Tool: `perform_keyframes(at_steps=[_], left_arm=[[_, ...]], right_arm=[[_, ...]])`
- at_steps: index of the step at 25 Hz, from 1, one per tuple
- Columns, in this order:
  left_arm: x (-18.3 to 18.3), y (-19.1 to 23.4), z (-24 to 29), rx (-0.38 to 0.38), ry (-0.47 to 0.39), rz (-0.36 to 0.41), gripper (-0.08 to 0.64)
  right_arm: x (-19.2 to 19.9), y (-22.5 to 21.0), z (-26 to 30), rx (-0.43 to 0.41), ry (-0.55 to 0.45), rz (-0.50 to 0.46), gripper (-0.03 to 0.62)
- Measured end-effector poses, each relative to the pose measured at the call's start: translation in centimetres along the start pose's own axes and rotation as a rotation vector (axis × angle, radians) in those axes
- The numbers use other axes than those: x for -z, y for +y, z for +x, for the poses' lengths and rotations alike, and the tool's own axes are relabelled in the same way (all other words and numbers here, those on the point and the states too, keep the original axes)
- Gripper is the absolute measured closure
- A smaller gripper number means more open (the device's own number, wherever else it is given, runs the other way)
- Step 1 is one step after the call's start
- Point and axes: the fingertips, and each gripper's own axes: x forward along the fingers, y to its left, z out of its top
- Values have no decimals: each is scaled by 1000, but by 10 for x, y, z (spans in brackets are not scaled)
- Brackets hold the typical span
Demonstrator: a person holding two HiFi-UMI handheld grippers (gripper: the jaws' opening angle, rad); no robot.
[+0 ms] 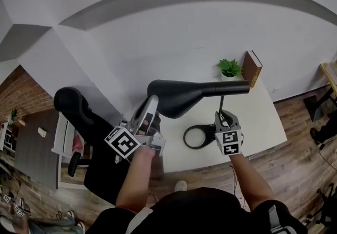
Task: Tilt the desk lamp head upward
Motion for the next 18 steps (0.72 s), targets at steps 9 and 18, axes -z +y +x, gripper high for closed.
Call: perform_keyframes(at_steps=[9, 18], left_arm=[[-26, -30, 21, 43, -2, 44, 486], [-47, -67, 57, 116, 12, 88, 488]], right_arm=[[0, 0, 1, 11, 2, -5, 552], [3, -5, 5, 26, 15, -61, 546]])
